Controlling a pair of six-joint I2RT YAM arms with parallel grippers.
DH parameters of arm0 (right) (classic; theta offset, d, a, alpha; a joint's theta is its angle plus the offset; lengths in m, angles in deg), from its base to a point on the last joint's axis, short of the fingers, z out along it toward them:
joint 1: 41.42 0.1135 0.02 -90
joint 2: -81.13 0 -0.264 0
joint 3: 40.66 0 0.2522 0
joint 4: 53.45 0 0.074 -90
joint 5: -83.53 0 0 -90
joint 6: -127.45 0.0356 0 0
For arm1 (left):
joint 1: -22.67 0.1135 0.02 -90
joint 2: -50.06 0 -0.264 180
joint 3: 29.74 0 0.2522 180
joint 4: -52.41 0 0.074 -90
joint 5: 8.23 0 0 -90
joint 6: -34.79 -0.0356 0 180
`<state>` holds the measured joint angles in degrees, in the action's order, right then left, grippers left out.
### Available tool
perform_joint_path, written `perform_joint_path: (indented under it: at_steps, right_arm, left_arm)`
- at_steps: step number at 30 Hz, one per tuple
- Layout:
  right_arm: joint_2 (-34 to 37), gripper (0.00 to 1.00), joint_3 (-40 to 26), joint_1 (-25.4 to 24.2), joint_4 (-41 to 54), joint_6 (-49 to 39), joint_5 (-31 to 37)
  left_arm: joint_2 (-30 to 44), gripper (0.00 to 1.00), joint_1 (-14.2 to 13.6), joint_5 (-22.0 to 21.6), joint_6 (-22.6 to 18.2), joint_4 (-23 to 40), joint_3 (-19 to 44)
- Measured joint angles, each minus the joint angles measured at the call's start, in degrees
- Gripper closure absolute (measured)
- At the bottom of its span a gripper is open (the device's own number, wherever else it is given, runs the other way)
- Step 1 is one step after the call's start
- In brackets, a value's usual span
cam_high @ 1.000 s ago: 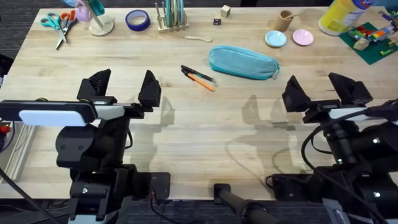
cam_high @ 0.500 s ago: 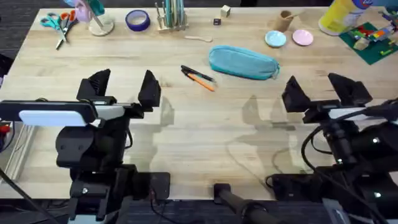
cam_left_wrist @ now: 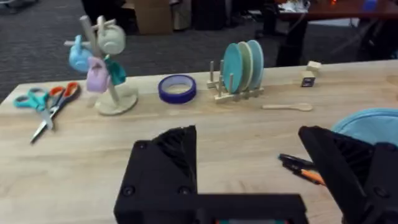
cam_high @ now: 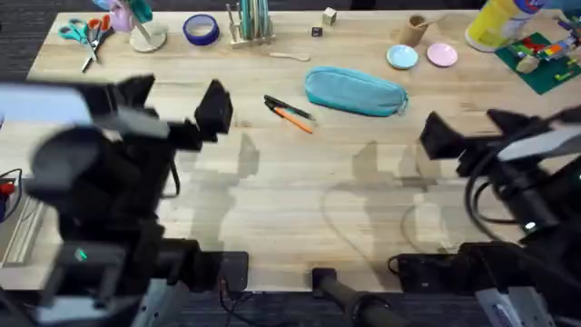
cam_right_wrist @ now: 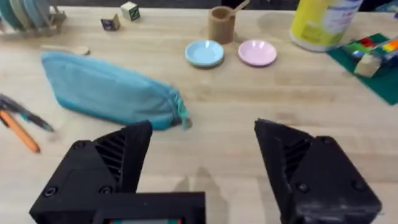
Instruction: Unzip the bag, pick up the pens from the table one at a time and place them inside, then zip the bag closed.
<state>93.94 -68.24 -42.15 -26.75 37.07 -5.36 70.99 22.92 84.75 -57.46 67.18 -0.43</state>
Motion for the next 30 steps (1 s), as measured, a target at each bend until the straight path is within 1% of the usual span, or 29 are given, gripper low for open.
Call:
perform_joint_path:
  at_steps: [4, 7, 10, 13, 16, 20, 23, 26, 30]
  right_arm:
    - [9.58, 0.005, -9.79, -0.22, 1.98, 0.00, -0.02]
    - [16.91, 0.005, -18.03, -0.22, 6.60, 0.00, -0.31]
    - [24.42, 0.005, -27.13, -0.27, 12.83, 0.00, -1.49]
    - [31.11, 0.005, -35.68, -0.27, 19.30, 0.00, -3.33]
    - [36.90, 0.005, -43.64, -0.27, 25.81, -0.02, -5.51]
    - [42.58, 0.005, -52.20, -0.27, 33.19, -0.02, -8.22]
    - [45.60, 0.005, -56.58, -0.27, 36.10, -0.02, -10.22]
    - [47.24, 0.005, -58.38, -0.27, 36.44, 0.00, -11.47]
    - [47.55, 0.005, -58.47, -0.27, 36.79, -0.02, -11.98]
  left_arm:
    - [13.29, 0.010, -0.02, 4.88, -2.75, -0.13, 10.04]
    - [22.48, 0.010, 0.00, 9.45, -3.87, -0.01, 17.25]
    - [31.08, 0.010, -0.02, 15.00, -4.60, 0.66, 24.33]
    - [38.97, 0.009, 0.00, 21.48, -6.03, 4.41, 31.51]
    - [45.10, 0.010, 0.00, 27.84, -8.62, 9.86, 37.62]
    - [51.37, 0.009, -0.02, 35.19, -13.83, 18.21, 45.07]
    - [53.76, 0.009, -0.02, 38.65, -17.78, 22.14, 48.74]
    - [54.90, 0.009, 0.00, 41.91, -23.44, 23.54, 50.97]
    - [55.56, 0.010, -0.02, 44.72, -33.54, 24.35, 51.61]
